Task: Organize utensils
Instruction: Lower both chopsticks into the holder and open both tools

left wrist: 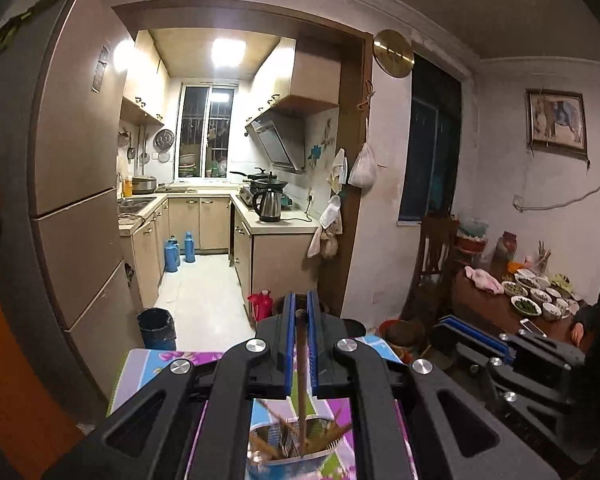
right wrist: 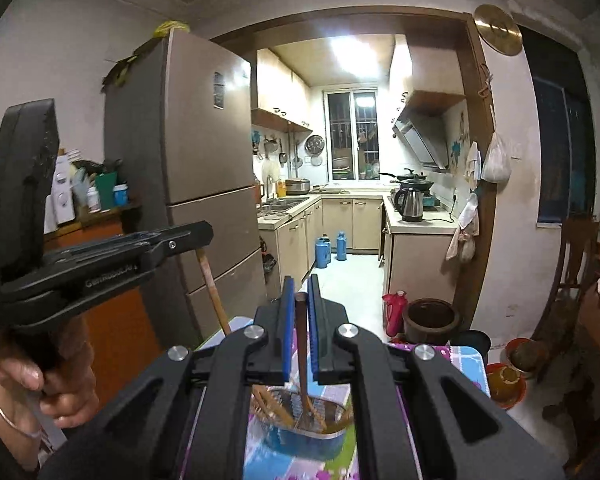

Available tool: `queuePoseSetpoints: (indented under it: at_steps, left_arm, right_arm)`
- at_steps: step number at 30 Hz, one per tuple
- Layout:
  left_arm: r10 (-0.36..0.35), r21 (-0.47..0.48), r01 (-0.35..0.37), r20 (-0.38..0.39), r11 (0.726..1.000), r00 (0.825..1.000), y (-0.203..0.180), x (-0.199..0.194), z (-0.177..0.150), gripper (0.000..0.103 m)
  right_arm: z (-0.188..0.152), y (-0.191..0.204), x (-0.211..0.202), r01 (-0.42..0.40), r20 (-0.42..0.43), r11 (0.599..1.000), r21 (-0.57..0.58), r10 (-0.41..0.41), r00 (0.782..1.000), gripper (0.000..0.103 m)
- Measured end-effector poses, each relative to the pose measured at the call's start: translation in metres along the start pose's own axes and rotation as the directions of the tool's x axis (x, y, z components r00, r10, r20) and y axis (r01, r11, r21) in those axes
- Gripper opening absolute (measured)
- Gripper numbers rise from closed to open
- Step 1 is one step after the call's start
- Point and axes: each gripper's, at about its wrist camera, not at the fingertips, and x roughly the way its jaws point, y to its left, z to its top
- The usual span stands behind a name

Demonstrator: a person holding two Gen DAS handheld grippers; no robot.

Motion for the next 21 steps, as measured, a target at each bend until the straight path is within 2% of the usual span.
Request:
queuePoseSetpoints:
  at_steps: [5, 9, 14, 16, 17, 18, 21]
  left_arm:
    - [0.007, -0.010, -0.008, -0.022, 1.000, 1.000, 0.011, 0.052, -0.014, 0.007]
    - [0.025, -0.001, -0.025, -0.059, 1.000, 0.998, 0.019, 0.090, -0.048, 0.007]
    - [0.081, 0.004, -0.081, -0.125, 0.997, 0.989, 0.031, 0.119, -0.094, 0.008]
    - [0.099, 0.026, -0.096, -0.151, 0.995, 0.984, 0.032, 0.124, -0.106, 0.012]
    - [0.103, 0.033, -0.099, -0.159, 0.995, 0.982, 0.033, 0.125, -0.110, 0.021]
    - [0.119, 0.041, -0.114, -0.161, 0.993, 0.980, 0.033, 0.124, -0.114, 0.025]
    - [0.160, 0.067, -0.153, -0.117, 0.986, 0.980, 0.037, 0.104, -0.108, 0.025]
  right_arm:
    - [-0.020, -0.014, 0.049, 0.016, -0.038, 0.999, 0.044, -0.014, 0.999, 0.005]
    - [-0.052, -0.016, 0.081, 0.032, -0.095, 0.999, 0.036, -0.029, 0.995, 0.005]
    - [-0.086, -0.015, 0.106, 0.046, -0.155, 0.998, 0.034, -0.040, 0.987, 0.005]
    - [-0.095, -0.016, 0.112, 0.041, -0.185, 0.998, 0.047, -0.032, 0.982, 0.005]
    - [-0.098, -0.016, 0.114, 0.046, -0.207, 0.998, 0.043, -0.036, 0.978, 0.008]
    - [-0.098, -0.014, 0.112, 0.064, -0.199, 0.997, 0.031, -0.057, 0.978, 0.008]
    - [-0.087, -0.014, 0.083, 0.090, -0.115, 0.996, 0.018, -0.087, 0.989, 0.008]
